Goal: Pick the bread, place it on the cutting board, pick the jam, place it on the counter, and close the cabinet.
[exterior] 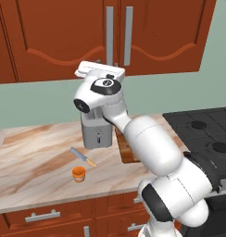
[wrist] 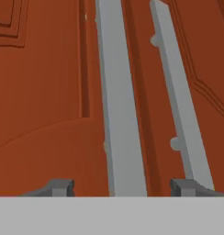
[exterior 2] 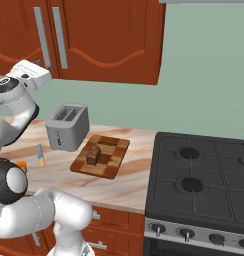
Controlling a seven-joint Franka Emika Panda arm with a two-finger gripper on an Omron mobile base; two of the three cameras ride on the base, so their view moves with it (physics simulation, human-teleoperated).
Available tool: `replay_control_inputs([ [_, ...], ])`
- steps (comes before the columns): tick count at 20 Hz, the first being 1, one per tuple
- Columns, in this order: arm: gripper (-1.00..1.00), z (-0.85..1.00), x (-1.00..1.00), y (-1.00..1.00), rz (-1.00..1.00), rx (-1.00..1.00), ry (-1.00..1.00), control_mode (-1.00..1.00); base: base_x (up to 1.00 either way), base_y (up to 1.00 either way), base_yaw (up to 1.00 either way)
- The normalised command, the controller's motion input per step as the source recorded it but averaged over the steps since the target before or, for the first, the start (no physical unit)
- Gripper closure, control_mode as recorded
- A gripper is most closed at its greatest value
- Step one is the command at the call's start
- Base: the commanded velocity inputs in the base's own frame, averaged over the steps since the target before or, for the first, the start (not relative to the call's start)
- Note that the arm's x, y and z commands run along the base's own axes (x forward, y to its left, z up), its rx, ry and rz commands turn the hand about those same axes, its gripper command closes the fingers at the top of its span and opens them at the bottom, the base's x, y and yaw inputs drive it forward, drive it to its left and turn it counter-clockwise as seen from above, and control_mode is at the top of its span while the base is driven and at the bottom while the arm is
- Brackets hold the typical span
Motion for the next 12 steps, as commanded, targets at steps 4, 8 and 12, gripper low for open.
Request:
replay_control_inputs([
  [4,-1.0,0.0,0.42,-0.08,0.04,0.0,0.0,-1.0,0.0,0.0,0.0],
  [8,-1.0,0.0,0.42,-0.07,0.04,0.0,0.0,-1.0,0.0,0.0,0.0],
  [12,-1.0,0.0,0.38,-0.07,0.04,0.0,0.0,-1.0,0.0,0.0,0.0],
])
